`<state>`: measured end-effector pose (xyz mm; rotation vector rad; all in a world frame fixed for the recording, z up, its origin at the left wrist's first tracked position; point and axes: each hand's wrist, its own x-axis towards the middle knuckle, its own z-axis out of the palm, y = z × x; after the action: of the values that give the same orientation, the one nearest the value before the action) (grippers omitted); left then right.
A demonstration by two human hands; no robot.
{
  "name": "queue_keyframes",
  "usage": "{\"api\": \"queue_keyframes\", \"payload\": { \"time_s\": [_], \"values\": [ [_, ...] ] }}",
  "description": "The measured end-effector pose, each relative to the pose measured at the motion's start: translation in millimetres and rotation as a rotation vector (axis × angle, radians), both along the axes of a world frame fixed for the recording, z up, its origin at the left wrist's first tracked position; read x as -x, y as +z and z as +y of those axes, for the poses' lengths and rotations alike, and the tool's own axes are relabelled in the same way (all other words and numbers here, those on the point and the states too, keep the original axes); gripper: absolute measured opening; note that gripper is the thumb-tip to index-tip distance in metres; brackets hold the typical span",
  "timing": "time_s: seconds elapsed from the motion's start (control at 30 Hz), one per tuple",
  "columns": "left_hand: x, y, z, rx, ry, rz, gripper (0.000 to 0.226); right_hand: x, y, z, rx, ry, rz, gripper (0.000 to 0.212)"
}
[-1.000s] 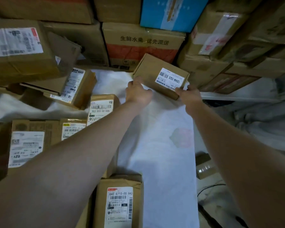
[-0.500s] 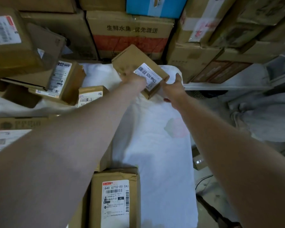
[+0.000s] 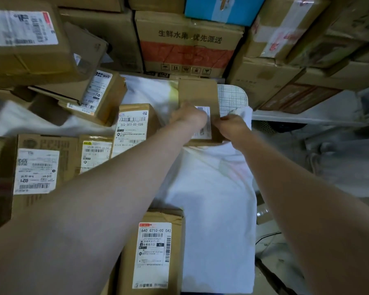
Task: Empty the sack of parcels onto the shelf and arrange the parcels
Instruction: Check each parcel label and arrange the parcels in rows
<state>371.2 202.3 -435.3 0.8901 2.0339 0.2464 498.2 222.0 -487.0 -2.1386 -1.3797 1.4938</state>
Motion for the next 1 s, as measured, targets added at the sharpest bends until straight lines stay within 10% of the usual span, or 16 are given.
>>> {"api": "queue_keyframes", "payload": {
  "time_s": [0.17, 0.43, 0.7, 1.0],
  "values": [
    [-33.1, 15.4, -29.7, 0.249, -0.138, 0.167, 0.068, -5.9, 15.8, -34.2, 0.225, 0.058, 0.05, 0.031],
    [-22.2, 42.6, -48.5, 0.005, 0.03, -0.008, 0.065, -17.4, 34.9, -46.2, 0.188, -0.114, 0.343, 0.045],
    [-0.6, 19.4, -61.4, 0.145, 0.172, -0.037, 0.072, -21.6, 31.9, -60.1, 0.301, 0.001, 0.264, 0.025],
    [-2.7, -8.7, -66.0, -0.023, 0.384, -0.164, 0.071, -4.1, 12.4, -59.4, 0.161, 0.251, 0.033, 0.063]
  ]
}}
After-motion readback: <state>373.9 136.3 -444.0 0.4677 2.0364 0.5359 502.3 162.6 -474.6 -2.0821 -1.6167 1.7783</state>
